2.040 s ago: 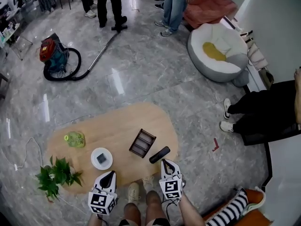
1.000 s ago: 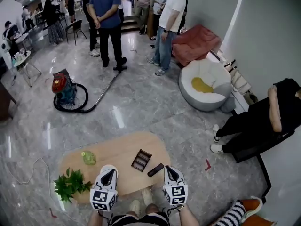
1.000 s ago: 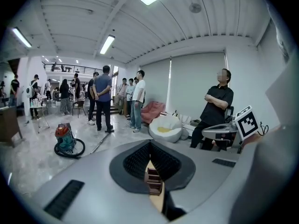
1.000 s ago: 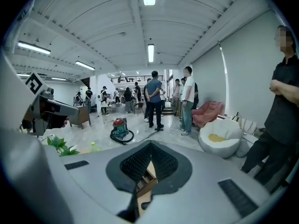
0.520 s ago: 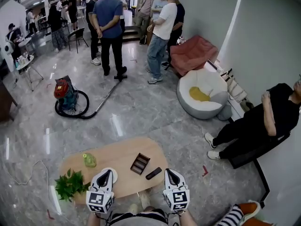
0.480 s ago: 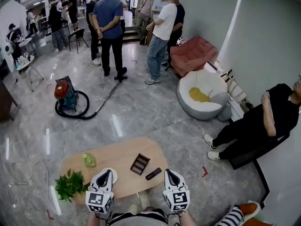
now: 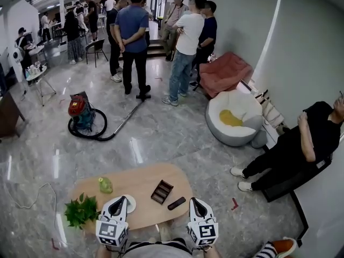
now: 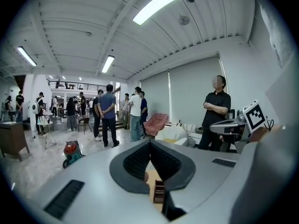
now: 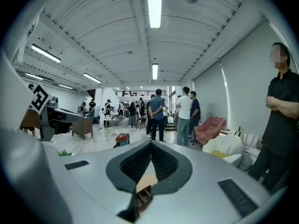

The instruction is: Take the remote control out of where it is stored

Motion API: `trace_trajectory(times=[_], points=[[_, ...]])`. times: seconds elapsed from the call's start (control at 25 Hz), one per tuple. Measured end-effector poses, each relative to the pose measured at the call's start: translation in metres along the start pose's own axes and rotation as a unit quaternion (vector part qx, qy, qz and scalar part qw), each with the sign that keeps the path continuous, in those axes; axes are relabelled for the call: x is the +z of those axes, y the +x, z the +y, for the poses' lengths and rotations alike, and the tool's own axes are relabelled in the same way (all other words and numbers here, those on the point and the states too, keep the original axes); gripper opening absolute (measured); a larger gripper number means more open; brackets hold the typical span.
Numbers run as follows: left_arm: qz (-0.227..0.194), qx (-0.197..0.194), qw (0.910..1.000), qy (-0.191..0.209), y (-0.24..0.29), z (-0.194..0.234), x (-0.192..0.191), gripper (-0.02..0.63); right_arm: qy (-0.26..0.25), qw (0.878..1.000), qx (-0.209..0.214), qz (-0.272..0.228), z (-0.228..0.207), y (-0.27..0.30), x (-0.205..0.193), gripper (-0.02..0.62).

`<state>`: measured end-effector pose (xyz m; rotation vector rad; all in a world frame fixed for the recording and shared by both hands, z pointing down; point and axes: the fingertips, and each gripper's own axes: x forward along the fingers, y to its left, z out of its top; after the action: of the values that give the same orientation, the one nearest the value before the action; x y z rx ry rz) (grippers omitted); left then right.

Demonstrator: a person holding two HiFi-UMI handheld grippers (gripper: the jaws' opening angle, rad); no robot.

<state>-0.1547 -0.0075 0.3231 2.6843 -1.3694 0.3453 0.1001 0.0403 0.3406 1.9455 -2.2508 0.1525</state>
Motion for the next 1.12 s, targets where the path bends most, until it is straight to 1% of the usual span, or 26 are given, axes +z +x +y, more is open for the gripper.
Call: trace_trajectory(times=[0.24, 0.4, 0.64, 1.12], points=[[-0.015, 0.005, 0.9999, 0.002, -0.004, 0.003, 0.010, 0.006, 0.001, 1.000, 0.002, -0.009, 0.007, -0.005, 0.005, 0.008], [-0.015, -0.001, 0.9999, 0.004, -0.006, 0.002, 0.008, 0.006, 0.001, 1.000, -0.001, -0.015, 0.010, -0.004, 0.007, 0.008], [-0.019, 0.004, 0.9998, 0.004, -0.010, 0.003, 0.009, 0.006, -0.014, 1.000, -0.002, -0.016, 0.013, -0.005, 0.007, 0.008], [-0.021, 0.010, 0.9997, 0.004, -0.011, 0.008, 0.011, 0.006, -0.010, 1.000, 0.001, -0.019, 0.015, -0.001, 0.009, 0.008]])
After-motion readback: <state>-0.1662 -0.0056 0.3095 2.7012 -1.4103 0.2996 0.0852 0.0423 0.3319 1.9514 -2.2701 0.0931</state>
